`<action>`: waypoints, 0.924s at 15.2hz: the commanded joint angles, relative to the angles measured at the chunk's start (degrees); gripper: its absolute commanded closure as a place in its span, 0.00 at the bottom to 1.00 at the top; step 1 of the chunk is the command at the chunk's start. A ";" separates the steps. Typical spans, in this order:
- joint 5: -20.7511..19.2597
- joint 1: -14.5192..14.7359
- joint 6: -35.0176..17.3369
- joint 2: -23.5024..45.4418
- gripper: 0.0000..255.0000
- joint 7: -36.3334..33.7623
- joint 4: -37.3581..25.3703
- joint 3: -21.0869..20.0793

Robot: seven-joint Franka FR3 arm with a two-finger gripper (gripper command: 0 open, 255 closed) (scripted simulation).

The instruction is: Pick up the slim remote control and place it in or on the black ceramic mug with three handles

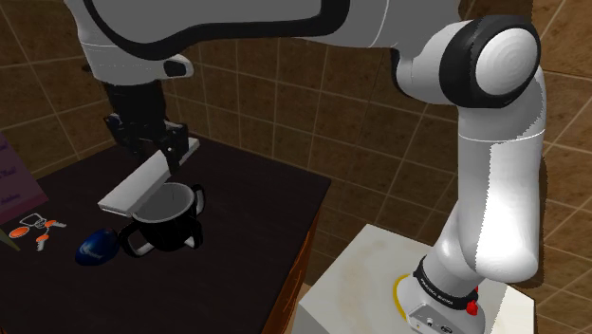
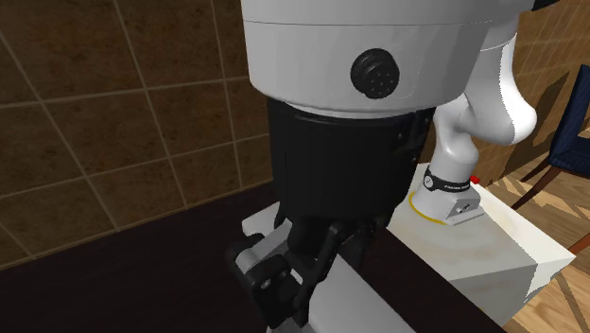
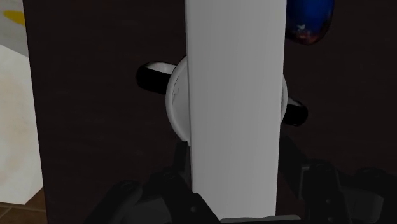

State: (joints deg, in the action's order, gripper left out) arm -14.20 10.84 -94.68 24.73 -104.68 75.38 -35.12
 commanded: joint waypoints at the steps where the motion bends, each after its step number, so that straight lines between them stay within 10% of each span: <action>1: -0.44 0.65 -0.48 0.78 1.00 -0.68 -0.21 0.05; 14: -0.86 -0.70 -9.85 0.97 1.00 -1.43 9.22 0.45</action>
State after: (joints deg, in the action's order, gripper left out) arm -14.98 10.19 -104.12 25.58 -106.11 84.22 -34.73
